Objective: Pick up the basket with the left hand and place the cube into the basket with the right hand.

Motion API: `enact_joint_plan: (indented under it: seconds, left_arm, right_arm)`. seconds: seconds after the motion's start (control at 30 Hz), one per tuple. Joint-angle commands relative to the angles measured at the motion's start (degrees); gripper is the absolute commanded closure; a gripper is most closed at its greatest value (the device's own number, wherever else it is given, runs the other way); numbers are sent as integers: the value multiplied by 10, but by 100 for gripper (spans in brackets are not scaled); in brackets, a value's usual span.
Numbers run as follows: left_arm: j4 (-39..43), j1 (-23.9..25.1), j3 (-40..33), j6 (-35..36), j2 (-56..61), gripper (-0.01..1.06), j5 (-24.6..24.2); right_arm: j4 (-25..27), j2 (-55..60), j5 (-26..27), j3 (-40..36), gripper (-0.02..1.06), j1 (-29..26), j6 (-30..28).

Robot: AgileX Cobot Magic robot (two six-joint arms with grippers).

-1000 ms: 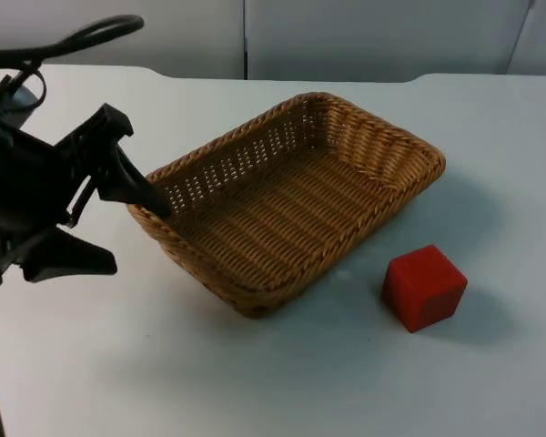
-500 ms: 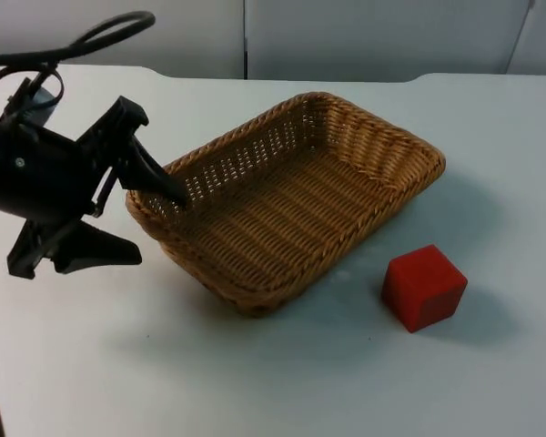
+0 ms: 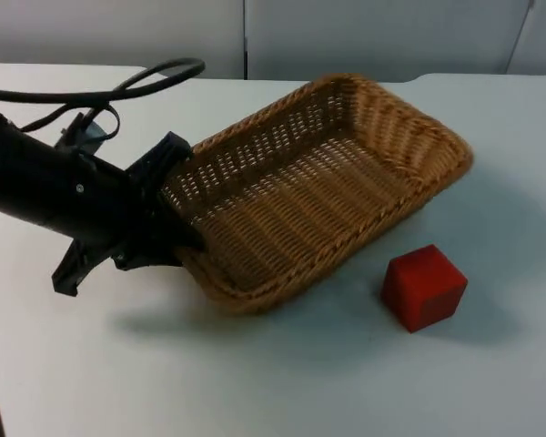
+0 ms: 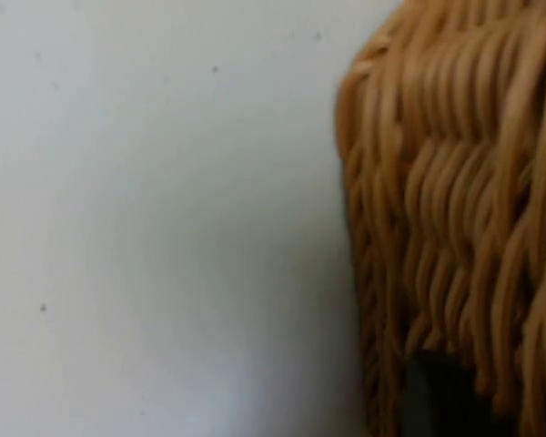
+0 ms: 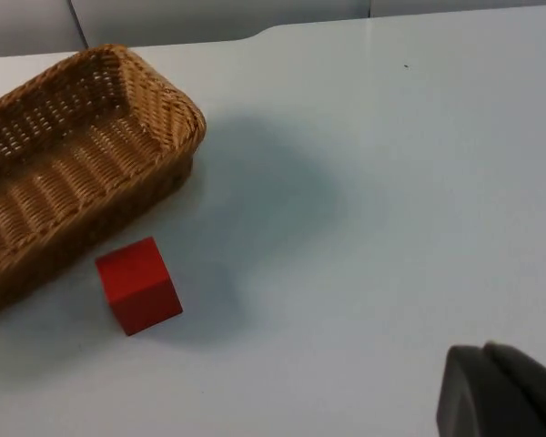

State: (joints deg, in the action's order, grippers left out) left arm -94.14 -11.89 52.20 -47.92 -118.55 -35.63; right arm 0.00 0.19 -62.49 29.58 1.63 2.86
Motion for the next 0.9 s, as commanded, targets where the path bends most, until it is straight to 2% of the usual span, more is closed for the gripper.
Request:
enact_joint_plan:
  seconds: [0.0, 0.2, 0.37, 0.43, 0.47, 0.6, 0.63, 0.73, 0.87]
  left_arm:
    - [-51, 2, 7, -20, -1, 105, 11]
    - [-58, 27, 40, -17, 14, 105, -38]
    - [-48, 44, 43, 13, 56, 105, -32]
    - [23, 55, 43, 61, 75, 105, -22]
    - [23, 55, 43, 61, 75, 105, -22]
    - [180, 77, 43, 168, 110, 105, -21]
    - [180, 77, 43, 168, 110, 105, -21]
    - [273, 78, 43, 236, 128, 105, -19]
    - [274, 78, 43, 237, 134, 105, -23]
  right_arm:
    - [0, -2, 7, -4, 105, 2, -5]
    - [0, -2, 7, -4, 105, 2, -5]
    - [0, -2, 7, -4, 105, 2, -3]
    - [0, -2, 7, -4, 105, 2, -3]
    - [0, -2, 7, -4, 105, 2, -3]
    - [0, -2, 7, -4, 105, 2, -3]
    - [0, -2, 7, -4, 105, 2, -3]
    - [0, -2, 7, -4, 105, 2, -3]
    - [0, -2, 7, -4, 105, 2, -3]
